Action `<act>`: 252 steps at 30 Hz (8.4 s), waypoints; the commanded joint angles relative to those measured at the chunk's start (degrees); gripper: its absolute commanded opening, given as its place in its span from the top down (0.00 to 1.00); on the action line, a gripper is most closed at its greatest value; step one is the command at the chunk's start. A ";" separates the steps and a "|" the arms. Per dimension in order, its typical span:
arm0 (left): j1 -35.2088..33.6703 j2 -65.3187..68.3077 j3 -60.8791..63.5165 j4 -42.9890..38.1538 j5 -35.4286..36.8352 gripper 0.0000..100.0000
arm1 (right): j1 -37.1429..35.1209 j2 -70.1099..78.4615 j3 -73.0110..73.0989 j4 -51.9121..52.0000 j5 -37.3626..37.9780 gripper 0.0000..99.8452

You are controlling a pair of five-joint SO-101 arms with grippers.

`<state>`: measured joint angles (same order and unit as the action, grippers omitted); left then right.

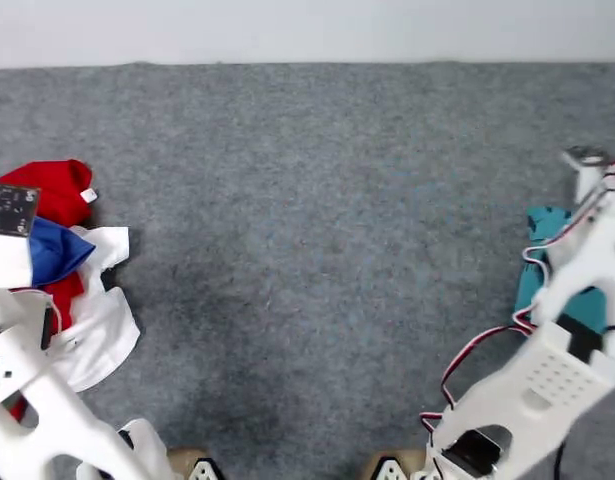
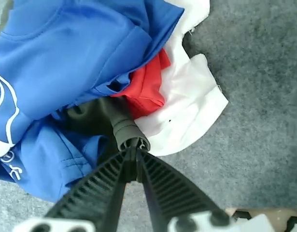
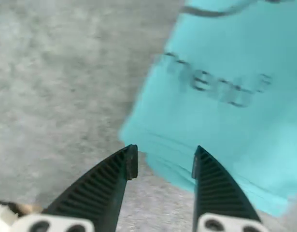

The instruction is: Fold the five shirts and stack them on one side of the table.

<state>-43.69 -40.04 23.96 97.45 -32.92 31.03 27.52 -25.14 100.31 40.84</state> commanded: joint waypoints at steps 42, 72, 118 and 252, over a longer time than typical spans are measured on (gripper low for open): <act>0.35 -1.49 -0.66 -2.37 -0.26 0.98 | 8.31 11.91 -12.57 2.59 24.18 0.99; 0.44 -1.14 -0.40 -2.73 -0.26 0.98 | 7.78 -1.63 4.22 2.68 24.62 0.77; -1.49 3.69 7.60 -10.37 1.58 0.81 | -16.40 -39.96 42.81 2.51 -4.84 0.99; 38.15 20.66 -34.33 2.90 25.14 0.90 | -36.18 15.25 -27.16 -8.92 -15.03 0.99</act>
<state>-5.10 -15.25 -11.12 99.38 -6.81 -5.71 44.04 -46.86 85.36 26.42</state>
